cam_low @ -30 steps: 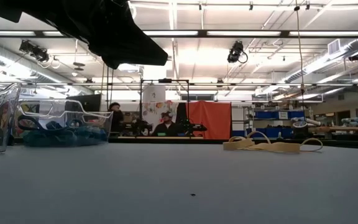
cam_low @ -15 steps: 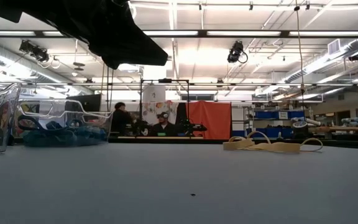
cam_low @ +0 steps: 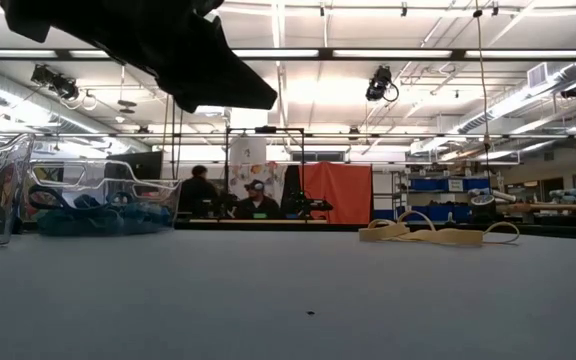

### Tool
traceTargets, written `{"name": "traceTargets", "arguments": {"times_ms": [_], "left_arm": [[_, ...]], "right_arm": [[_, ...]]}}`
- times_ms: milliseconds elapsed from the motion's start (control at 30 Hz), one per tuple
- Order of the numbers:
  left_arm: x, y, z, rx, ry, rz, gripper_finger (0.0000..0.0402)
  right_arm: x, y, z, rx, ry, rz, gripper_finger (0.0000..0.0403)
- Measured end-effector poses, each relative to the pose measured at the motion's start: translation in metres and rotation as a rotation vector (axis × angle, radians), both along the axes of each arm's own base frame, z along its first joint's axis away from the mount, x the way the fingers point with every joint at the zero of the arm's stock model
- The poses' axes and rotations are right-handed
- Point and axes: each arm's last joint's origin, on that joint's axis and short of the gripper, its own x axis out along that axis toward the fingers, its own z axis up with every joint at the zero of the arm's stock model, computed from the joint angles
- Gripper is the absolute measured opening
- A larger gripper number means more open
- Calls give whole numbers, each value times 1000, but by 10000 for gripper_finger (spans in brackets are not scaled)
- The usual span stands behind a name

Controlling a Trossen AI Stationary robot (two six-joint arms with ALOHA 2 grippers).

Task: Sort rubber bands into baskets
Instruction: Put the yellow rubber band into the bottom right transparent bin

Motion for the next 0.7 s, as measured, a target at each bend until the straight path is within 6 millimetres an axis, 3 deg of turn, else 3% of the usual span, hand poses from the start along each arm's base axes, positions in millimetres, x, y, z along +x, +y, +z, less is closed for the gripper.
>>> {"name": "traceTargets", "arguments": {"times_ms": [300,433,700], "left_arm": [[3,7,1,45,7,-1,94],[7,15,3,62,-8,18,94],[16,37,5,-10,-32,-37,94]], "right_arm": [[12,16,12,166,-202,-46,129],[20,9,15,114,-313,-98,124],[45,-10,15,2,-378,-170,123]]}}
